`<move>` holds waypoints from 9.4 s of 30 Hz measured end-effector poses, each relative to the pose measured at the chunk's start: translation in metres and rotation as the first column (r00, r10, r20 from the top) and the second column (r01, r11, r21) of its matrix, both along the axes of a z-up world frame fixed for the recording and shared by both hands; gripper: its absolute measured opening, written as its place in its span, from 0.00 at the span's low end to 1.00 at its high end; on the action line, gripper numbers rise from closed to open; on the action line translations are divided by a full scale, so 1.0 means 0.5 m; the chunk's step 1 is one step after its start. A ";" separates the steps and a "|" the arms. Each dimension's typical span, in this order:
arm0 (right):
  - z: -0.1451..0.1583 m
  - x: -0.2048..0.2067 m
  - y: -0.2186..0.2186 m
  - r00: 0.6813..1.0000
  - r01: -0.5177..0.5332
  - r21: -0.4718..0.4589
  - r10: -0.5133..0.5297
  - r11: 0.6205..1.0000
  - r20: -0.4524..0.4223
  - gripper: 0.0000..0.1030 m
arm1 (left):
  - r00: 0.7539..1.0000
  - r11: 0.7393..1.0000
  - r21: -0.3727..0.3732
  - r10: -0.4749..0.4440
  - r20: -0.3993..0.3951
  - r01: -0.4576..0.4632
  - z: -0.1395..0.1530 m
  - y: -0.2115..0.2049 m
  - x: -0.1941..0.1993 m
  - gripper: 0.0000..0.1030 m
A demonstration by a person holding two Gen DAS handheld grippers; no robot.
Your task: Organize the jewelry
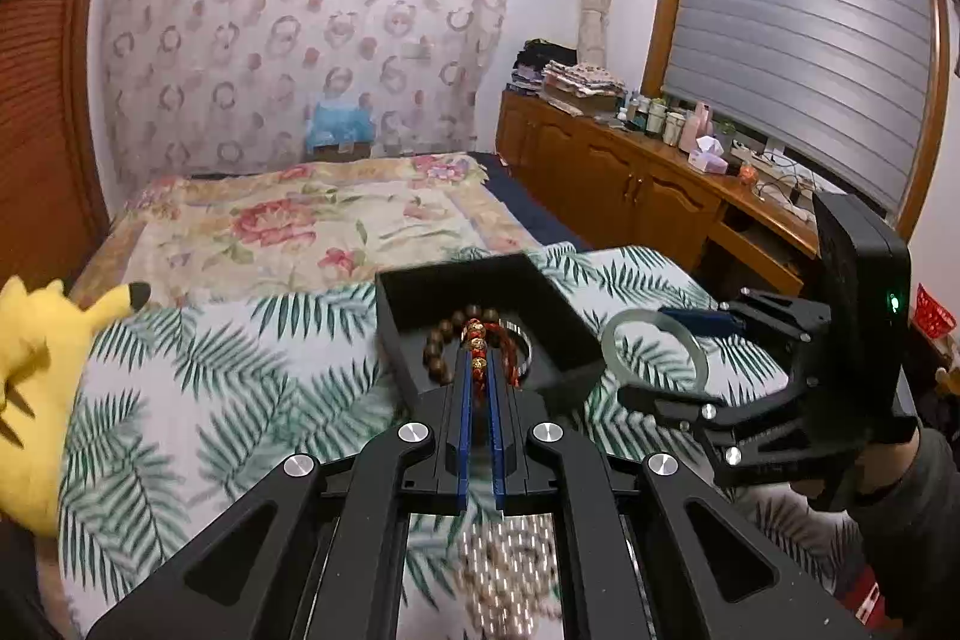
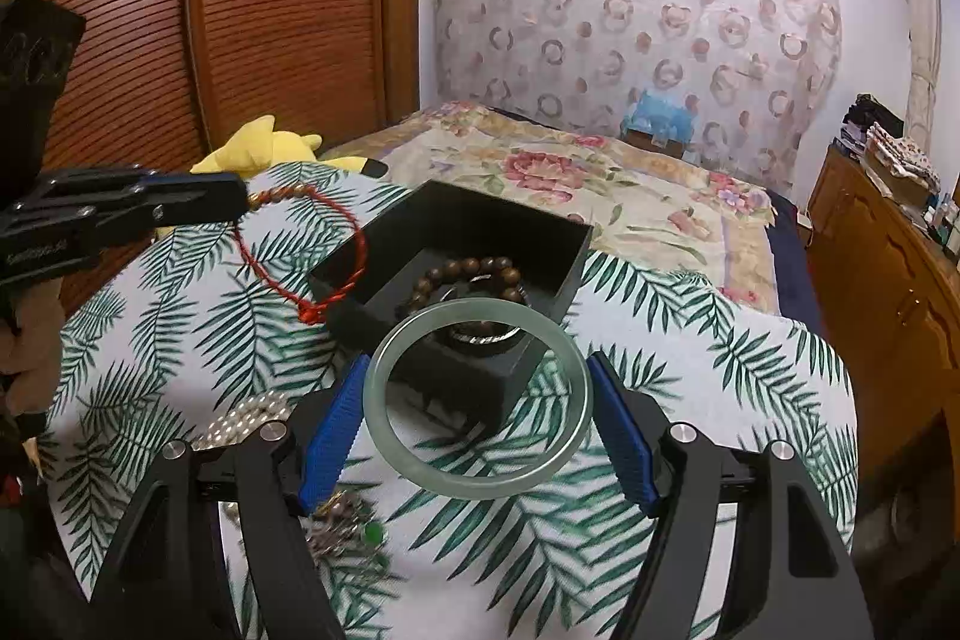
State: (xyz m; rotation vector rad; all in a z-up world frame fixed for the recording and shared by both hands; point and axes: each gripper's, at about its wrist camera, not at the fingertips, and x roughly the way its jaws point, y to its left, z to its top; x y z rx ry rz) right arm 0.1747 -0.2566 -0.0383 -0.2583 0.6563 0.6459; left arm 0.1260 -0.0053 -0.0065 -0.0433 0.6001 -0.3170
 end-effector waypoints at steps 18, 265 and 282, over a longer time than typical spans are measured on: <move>0.015 0.110 0.036 0.999 -0.042 -0.020 0.042 0.999 0.009 0.72 | 0.995 1.000 0.001 -0.013 -0.096 0.013 -0.051 -0.021 0.133 0.19; 0.107 0.047 0.003 0.998 0.035 0.112 -0.041 0.993 0.053 0.58 | 0.995 0.993 0.078 0.092 0.025 -0.093 0.080 0.025 0.079 0.41; 0.035 0.164 0.150 1.000 0.014 0.112 -0.014 0.994 0.001 0.58 | 0.991 0.990 0.085 0.122 -0.061 -0.116 -0.035 0.094 -0.003 0.68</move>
